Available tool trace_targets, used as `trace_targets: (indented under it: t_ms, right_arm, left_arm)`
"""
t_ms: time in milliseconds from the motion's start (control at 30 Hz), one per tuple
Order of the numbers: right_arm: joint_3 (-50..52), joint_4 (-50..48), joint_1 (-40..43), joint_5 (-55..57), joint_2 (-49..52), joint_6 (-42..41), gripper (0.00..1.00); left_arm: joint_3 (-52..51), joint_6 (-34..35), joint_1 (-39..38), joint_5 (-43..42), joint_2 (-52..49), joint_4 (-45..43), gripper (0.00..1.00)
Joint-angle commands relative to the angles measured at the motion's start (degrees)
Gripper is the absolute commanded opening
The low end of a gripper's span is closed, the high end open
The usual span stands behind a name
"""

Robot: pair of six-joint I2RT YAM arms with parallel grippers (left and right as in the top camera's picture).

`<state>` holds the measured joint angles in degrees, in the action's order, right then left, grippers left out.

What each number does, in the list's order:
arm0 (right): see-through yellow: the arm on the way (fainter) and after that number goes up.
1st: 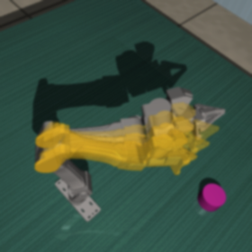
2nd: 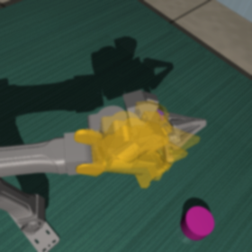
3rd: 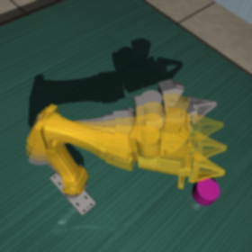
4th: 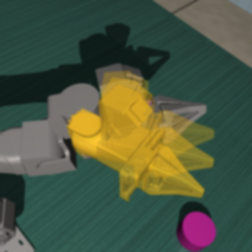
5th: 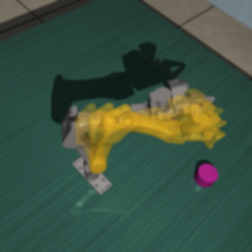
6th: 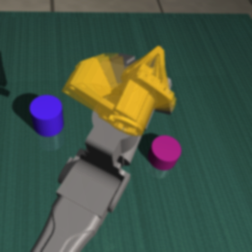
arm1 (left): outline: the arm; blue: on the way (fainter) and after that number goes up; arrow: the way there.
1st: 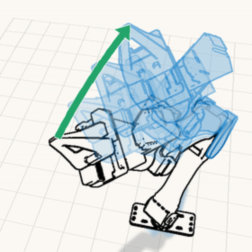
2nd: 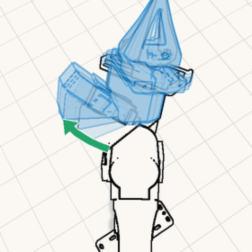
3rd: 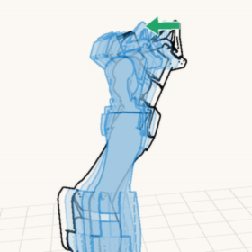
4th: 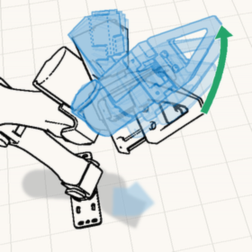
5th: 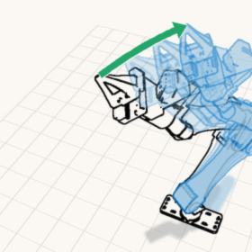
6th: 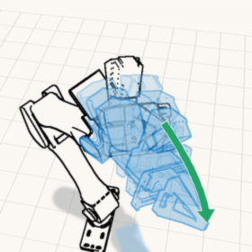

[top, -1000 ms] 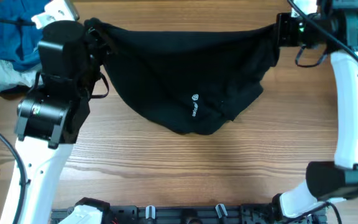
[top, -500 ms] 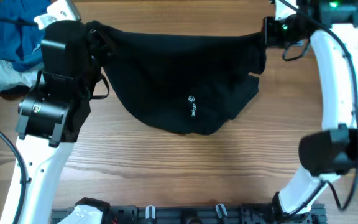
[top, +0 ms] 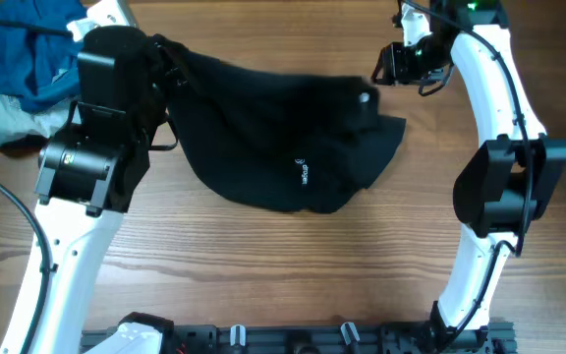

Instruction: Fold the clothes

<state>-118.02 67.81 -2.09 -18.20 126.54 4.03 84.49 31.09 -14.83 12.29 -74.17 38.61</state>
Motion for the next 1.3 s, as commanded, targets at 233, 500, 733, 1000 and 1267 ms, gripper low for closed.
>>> trace_targets:
  t_ms: [233, 500, 733, 1000, 1267]
  right_arm:
    - [4.09, -2.54, 0.00, -3.93, 0.68, 0.52, 0.53]
    - [12.66, -13.09, -4.68, -3.78, 0.79, -15.06, 0.53]
    - [12.72, -15.13, -11.30, 8.44, 1.20, -26.91, 0.57]
    - [12.76, -15.50, -11.74, 19.69, 1.46, -30.67, 0.56]
    - [12.79, -17.66, -11.72, 15.37, 6.51, -28.24, 0.50]
  left_arm:
    - [0.96, -0.66, 0.44, 0.09, 0.11, -0.44, 0.04]
    - [0.96, -0.66, 0.44, -0.09, 0.11, -0.46, 0.04]
    - [0.96, -0.68, 0.44, -0.09, 0.11, 0.33, 0.04]
    - [0.96, -0.68, 0.44, -0.07, 0.11, 1.03, 0.04]
    - [0.96, -0.90, 0.44, -0.04, 0.11, 1.09, 0.04]
